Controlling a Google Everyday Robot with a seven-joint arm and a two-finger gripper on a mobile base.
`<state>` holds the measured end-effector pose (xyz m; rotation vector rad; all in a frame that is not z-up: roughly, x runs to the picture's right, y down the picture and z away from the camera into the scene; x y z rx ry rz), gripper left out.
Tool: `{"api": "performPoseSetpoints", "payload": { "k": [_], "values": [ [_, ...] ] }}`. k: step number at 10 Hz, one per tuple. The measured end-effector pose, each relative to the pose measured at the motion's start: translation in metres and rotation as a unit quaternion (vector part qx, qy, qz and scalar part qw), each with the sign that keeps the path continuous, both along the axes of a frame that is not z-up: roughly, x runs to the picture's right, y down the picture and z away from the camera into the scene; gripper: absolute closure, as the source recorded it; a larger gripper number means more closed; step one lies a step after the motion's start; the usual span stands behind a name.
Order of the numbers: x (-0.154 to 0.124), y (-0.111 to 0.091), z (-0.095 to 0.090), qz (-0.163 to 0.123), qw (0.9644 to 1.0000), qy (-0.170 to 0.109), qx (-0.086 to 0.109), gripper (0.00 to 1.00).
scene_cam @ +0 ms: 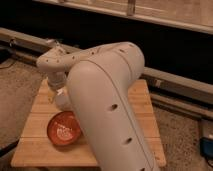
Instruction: Place the ceramic cup over the eraser
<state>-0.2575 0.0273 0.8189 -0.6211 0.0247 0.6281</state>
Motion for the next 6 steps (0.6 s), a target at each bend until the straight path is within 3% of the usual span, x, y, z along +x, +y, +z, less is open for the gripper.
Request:
{"api": "performPoseSetpoints", "payload": {
  "k": [6],
  "values": [
    [-0.021, -0.006, 0.041, -0.023, 0.9997, -0.001, 0.003, 0.20]
  ]
}}
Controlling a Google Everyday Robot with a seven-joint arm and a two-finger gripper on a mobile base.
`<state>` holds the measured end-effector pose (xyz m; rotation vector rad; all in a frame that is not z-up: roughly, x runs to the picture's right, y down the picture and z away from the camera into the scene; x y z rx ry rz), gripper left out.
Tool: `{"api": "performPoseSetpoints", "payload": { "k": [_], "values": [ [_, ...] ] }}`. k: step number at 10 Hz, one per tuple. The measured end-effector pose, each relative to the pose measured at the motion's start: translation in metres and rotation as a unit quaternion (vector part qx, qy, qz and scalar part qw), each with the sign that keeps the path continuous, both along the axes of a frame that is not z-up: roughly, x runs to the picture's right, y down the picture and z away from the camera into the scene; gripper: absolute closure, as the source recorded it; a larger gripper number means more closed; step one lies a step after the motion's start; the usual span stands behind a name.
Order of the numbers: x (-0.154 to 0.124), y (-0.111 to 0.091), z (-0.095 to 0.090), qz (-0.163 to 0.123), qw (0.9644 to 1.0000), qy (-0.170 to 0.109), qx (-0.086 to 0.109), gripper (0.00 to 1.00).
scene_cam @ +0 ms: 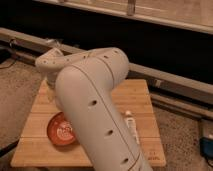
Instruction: Place the ceramic cup over the eraser
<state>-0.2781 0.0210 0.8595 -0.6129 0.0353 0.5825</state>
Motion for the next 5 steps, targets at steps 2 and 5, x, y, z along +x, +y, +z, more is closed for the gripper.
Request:
{"api": "performPoseSetpoints", "payload": {
  "k": [2, 5],
  "values": [
    [-0.004, -0.001, 0.008, -0.008, 1.0000, 0.002, -0.003, 0.20],
    [-0.009, 0.007, 0.021, -0.023, 0.9996, 0.005, -0.013, 0.20]
  ]
}}
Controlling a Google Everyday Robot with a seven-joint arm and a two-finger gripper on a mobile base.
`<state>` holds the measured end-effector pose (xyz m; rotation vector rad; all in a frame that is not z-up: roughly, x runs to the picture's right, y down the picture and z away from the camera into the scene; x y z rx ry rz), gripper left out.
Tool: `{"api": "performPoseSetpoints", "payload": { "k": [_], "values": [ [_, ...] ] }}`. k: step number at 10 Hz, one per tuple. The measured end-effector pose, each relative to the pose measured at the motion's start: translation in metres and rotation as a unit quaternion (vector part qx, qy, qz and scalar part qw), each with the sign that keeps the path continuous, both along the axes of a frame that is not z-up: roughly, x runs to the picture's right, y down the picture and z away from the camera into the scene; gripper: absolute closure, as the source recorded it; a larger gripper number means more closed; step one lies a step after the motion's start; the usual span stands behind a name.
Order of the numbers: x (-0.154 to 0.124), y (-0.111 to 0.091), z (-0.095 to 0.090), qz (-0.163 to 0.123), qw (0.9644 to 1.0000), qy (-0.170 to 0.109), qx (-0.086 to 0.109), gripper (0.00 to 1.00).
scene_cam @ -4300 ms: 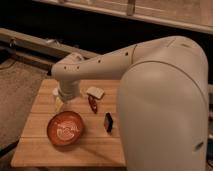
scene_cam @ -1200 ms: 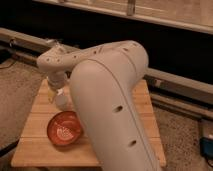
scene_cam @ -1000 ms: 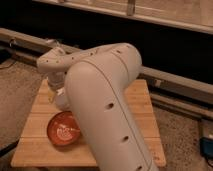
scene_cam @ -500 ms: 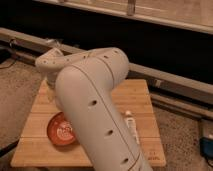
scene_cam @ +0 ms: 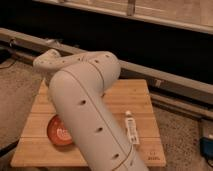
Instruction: Place the ceramic cup over the eraser
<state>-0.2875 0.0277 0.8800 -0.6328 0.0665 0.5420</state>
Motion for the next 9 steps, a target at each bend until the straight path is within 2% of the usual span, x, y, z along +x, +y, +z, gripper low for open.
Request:
{"api": "performPoseSetpoints", "payload": {
  "k": [1, 5, 8, 9],
  "values": [
    [-0.001, 0.002, 0.004, -0.003, 1.0000, -0.001, -0.003, 0.23],
    [-0.001, 0.005, 0.005, -0.010, 0.9999, -0.002, -0.008, 0.60],
    [0.002, -0.004, -0.007, -0.011, 0.9999, -0.006, -0.003, 0.92],
    [0.002, -0.009, -0.015, -0.007, 0.9999, -0.012, 0.003, 0.98]
  ]
}}
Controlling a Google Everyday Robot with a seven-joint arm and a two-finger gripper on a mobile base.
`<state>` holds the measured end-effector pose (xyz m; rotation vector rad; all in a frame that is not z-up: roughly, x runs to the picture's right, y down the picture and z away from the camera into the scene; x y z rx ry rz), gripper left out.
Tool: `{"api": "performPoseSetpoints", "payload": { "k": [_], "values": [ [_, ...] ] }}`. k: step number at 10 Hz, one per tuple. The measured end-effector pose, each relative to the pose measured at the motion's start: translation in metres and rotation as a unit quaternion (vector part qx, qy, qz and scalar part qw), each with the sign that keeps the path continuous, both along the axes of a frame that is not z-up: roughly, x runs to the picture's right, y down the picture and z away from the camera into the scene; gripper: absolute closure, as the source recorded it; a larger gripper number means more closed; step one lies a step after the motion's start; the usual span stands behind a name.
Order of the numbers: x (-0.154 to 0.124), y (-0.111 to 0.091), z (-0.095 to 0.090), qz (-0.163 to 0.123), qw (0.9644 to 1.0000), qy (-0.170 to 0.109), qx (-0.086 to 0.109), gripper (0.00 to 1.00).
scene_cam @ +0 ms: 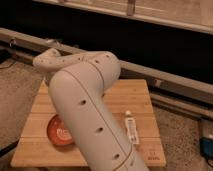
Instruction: Place the ceramic cup over the eraser
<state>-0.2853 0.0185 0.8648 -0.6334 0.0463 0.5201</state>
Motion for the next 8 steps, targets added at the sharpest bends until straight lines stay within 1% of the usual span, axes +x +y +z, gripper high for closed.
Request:
{"api": "performPoseSetpoints", "payload": {
  "k": [1, 4, 6, 8],
  "values": [
    [0.001, -0.006, -0.006, 0.003, 1.0000, -0.004, 0.006, 1.00],
    [0.019, -0.034, -0.036, 0.024, 0.9990, -0.008, 0.037, 1.00],
    [0.047, -0.050, -0.056, 0.040, 0.9976, -0.001, 0.056, 1.00],
    [0.075, -0.056, -0.073, 0.051, 0.9964, 0.008, 0.068, 1.00]
  ]
}}
